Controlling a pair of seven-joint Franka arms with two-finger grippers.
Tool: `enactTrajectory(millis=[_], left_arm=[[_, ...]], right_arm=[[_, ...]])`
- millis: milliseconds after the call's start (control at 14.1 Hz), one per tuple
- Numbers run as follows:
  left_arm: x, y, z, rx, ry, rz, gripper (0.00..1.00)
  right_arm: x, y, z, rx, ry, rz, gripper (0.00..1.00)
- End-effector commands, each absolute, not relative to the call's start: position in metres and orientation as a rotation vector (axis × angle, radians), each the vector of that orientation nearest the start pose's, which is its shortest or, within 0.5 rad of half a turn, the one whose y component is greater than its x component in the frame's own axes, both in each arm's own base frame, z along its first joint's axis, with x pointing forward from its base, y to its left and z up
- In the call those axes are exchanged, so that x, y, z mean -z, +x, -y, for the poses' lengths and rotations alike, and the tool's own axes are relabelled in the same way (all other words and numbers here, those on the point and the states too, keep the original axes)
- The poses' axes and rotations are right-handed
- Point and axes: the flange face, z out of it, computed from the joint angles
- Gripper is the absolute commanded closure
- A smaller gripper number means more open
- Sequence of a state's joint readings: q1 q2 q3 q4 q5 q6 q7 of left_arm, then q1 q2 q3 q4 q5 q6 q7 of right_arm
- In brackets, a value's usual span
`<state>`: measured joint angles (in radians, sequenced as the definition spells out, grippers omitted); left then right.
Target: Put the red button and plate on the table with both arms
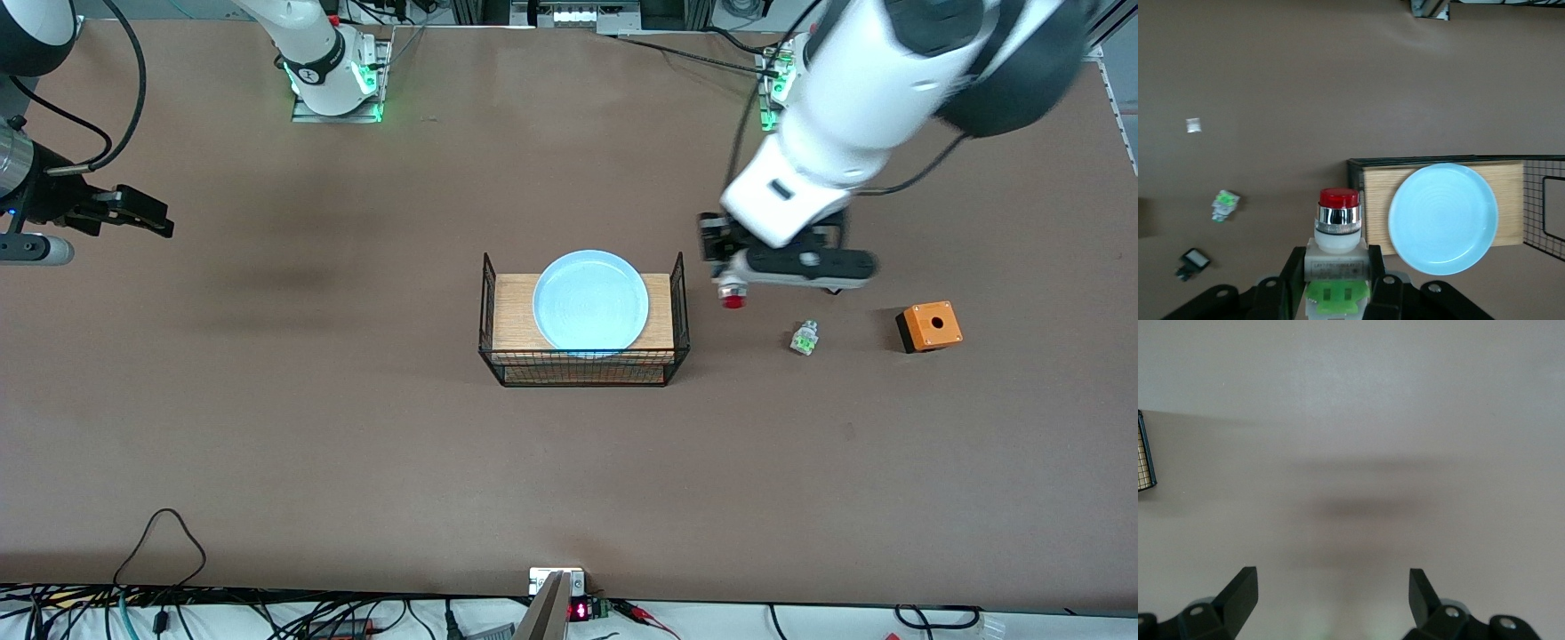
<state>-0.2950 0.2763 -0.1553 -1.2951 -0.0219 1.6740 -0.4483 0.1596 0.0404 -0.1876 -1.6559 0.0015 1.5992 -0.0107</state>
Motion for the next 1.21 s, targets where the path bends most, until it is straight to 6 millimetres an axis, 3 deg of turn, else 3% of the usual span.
enactTrajectory(millis=[0,214,427,712,783,925,1139], left_arm=[[-0.621,0.589,0.218,0.089,-3.230,-0.055,0.73],[-0.623,0.606,0.153,0.101,-3.211,-0.191,0.73],[-0.616,0.618,0.103,0.107,-3.167,-0.291,0.73],[-0.575,0.646,0.054,0.051,-3.113,-0.357,0.73],[-0.570,0.654,0.051,0.108,-3.097,-0.389,0.73],[-0.542,0.666,0.047,0.065,-3.080,-0.453,0.72],[-0.475,0.679,0.048,-0.090,-3.090,-0.519,0.70]], right_arm=[[-0.568,0.563,0.014,-0.145,-3.153,-0.031,0.00],[-0.568,0.563,0.015,-0.142,-3.153,-0.033,0.00],[-0.568,0.563,0.015,-0.142,-3.151,-0.036,0.00],[-0.568,0.563,0.016,-0.142,-3.151,-0.040,0.00],[-0.567,0.564,0.015,-0.142,-3.152,-0.038,0.00],[-0.561,0.566,0.013,-0.161,-3.154,-0.031,0.00],[-0.558,0.568,0.011,-0.168,-3.154,-0.028,0.00]])
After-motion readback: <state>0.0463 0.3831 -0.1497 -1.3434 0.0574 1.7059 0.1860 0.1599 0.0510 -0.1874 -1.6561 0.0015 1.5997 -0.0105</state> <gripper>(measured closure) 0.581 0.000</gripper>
